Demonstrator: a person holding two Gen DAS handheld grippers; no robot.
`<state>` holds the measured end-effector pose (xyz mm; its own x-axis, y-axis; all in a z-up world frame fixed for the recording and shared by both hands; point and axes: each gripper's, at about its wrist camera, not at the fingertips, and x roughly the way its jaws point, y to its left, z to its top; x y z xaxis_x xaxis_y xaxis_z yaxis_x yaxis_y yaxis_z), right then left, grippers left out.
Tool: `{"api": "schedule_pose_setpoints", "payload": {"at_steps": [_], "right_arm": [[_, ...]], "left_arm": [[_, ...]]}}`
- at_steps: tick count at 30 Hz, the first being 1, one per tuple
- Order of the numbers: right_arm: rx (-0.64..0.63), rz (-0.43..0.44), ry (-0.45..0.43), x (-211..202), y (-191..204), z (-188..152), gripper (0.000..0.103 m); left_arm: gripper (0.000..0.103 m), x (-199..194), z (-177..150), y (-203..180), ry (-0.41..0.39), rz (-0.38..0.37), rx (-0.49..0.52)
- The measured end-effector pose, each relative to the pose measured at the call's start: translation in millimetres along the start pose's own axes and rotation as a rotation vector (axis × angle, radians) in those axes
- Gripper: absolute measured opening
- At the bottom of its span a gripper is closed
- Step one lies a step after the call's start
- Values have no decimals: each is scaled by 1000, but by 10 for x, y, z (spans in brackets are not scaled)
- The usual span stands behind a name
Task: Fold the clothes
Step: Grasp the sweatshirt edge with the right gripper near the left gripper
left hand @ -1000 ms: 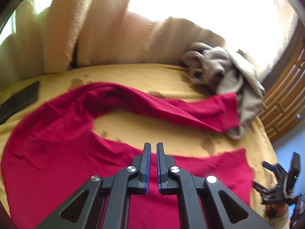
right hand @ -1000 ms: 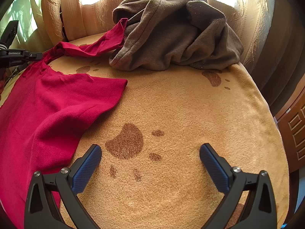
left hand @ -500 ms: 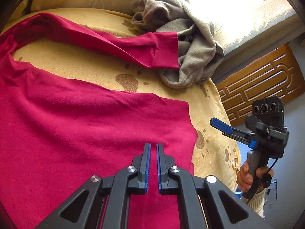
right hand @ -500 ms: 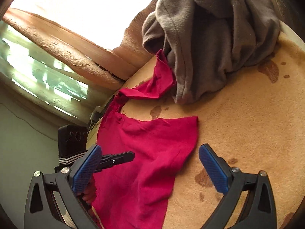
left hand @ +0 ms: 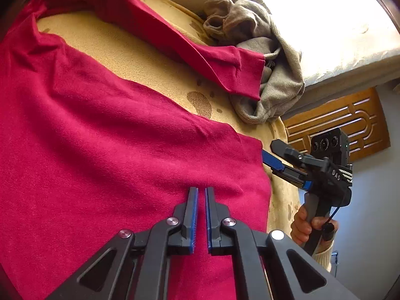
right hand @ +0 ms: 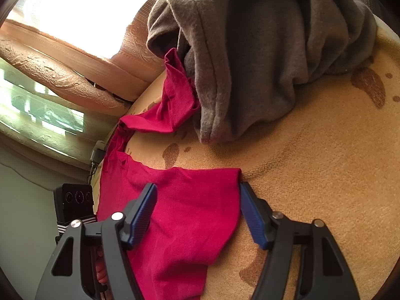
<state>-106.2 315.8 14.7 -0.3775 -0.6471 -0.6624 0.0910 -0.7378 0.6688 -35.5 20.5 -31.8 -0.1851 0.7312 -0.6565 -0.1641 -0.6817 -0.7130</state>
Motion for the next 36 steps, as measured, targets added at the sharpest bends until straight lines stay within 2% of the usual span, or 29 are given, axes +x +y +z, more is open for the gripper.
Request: {"api": "schedule_pose_setpoints", "payload": {"at_steps": [2,5,9,14,17,21,23,25,28,30,32,36], "right_arm": [[-17,-22,6,47,43,-9,55],[-21,-21,4,63,76,-58,26],[-56,-12,-30,9,185,-139,17],[-148,65,-50,-34,531,-254,15],[-260,87,-18,62,829,-428,15],[-420,12,-1,254,1112,-681,15],[-491,-36,-5,317,1173,-784,15],[-557,-76,10,370,1193,-862,17],[-597,-99,44,399,1169,-953,36],[-625,-113,47,391,1161,-1019,68],[-657,-117,42,357,1163,-1091,81],[-674,-90,37,218,1119,-1197,81]], "left_arm": [[6,-60,3,2,-28,26,6],[6,-116,14,25,-48,37,-3],[6,-139,17,65,-55,44,-20],[6,-156,11,80,-42,18,-38],[6,-152,11,85,-10,-45,-63],[6,-144,-9,61,34,-132,-88],[6,-147,-12,51,29,-131,-86],[6,-139,-11,69,28,-124,-97],[6,-115,-8,157,33,-121,-142],[6,-103,-5,207,35,-118,-168],[6,-91,-6,229,43,-130,-182],[6,-76,7,192,59,-152,-164]]}}
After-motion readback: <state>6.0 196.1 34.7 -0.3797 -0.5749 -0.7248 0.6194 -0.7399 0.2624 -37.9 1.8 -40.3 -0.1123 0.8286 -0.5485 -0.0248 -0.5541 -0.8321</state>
